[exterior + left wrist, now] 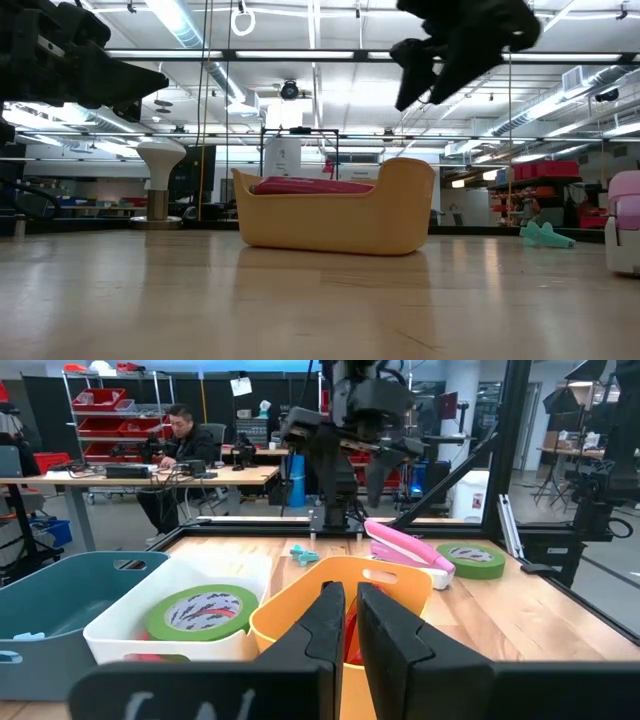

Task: Pick and place Stapler, Stapler remover, tape
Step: Put the pink stapler into the yellow bin

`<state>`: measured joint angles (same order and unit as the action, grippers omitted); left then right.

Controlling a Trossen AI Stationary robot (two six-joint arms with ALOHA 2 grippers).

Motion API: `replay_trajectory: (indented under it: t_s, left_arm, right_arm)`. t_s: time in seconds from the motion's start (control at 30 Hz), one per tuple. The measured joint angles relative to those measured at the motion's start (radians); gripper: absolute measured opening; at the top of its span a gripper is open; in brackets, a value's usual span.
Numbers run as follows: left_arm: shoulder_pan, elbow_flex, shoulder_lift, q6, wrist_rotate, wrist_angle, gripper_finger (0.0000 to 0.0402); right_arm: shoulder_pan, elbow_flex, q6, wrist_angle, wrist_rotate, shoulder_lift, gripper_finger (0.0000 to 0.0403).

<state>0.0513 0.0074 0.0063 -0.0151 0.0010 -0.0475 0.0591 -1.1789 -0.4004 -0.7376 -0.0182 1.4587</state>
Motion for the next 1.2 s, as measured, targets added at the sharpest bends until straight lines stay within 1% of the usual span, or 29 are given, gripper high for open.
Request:
replay_trajectory:
  t_s: [0.27, 0.47, 0.67, 1.0, 1.2]
  left_arm:
    - [0.000, 0.000, 0.000, 0.000, 0.000, 0.000, 0.0037]
    - [0.000, 0.000, 0.000, 0.000, 0.000, 0.000, 0.0037]
    - [0.000, 0.000, 0.000, 0.000, 0.000, 0.000, 0.0037]
    - [0.000, 0.000, 0.000, 0.000, 0.000, 0.000, 0.0037]
    - [0.000, 0.000, 0.000, 0.000, 0.000, 0.000, 0.0037]
  right_arm:
    - [0.053, 0.104, 0.026, -0.048, 0.000, -0.122, 0.0275]
    - [0.095, 0.122, 0.022, -0.129, 0.000, -0.175, 0.0275]
    - [0.139, 0.122, -0.002, -0.148, -0.002, -0.181, 0.0275]
    - [0.247, 0.122, -0.004, -0.149, 0.000, -0.181, 0.0275]
    - [0.316, 0.122, 0.073, -0.171, 0.000, -0.160, 0.0275]
